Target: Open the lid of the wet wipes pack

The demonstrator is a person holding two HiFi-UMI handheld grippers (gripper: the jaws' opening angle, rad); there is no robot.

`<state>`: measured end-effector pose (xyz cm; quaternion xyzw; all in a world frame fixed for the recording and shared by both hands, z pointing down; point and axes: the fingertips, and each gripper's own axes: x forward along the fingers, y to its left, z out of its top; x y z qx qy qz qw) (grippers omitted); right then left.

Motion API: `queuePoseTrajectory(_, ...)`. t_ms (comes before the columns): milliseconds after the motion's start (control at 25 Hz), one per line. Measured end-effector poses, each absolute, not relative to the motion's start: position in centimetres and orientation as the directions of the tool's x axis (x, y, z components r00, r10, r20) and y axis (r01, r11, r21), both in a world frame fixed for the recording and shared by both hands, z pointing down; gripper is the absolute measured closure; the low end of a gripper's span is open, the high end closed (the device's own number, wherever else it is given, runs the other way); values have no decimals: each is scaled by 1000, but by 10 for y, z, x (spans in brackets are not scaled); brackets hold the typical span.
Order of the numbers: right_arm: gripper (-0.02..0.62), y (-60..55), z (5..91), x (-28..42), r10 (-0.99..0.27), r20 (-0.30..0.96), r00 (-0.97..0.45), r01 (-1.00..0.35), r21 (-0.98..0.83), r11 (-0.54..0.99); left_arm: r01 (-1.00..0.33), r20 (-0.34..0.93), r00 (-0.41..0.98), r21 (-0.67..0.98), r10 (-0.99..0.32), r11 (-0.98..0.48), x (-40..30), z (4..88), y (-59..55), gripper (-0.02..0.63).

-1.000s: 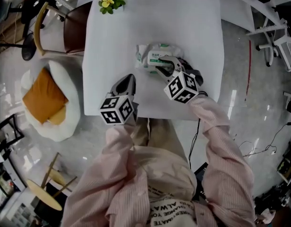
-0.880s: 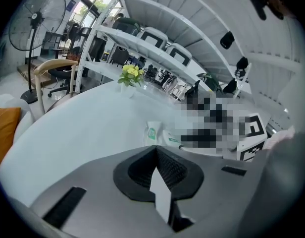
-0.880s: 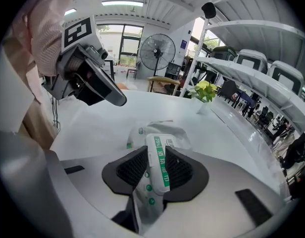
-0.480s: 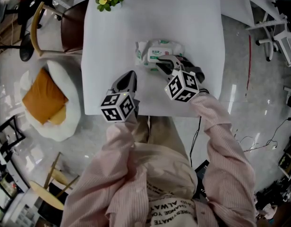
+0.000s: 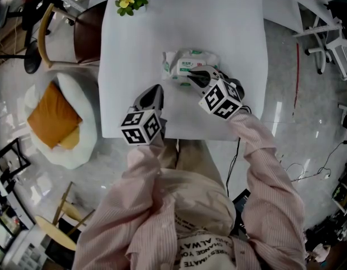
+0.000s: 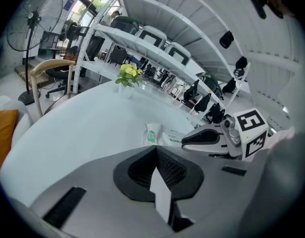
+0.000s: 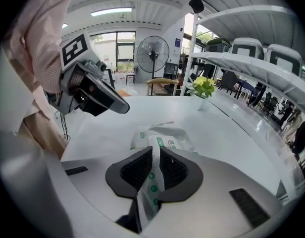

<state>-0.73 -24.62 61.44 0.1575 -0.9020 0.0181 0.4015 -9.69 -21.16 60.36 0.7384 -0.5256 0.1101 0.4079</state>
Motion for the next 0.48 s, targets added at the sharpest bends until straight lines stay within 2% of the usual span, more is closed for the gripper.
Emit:
queuePoseTrajectory(320,557,-250,612,-6,-224,715,-662,-370,-52,928,-867,592,424,484,-685,-118,-97,601,-217,607)
queuePoseTrajectory(480,561,-262,601,-4,-241,665,-707,-430,-133,893,-866,592,426,484,-684,-121,-96,602,-219,607)
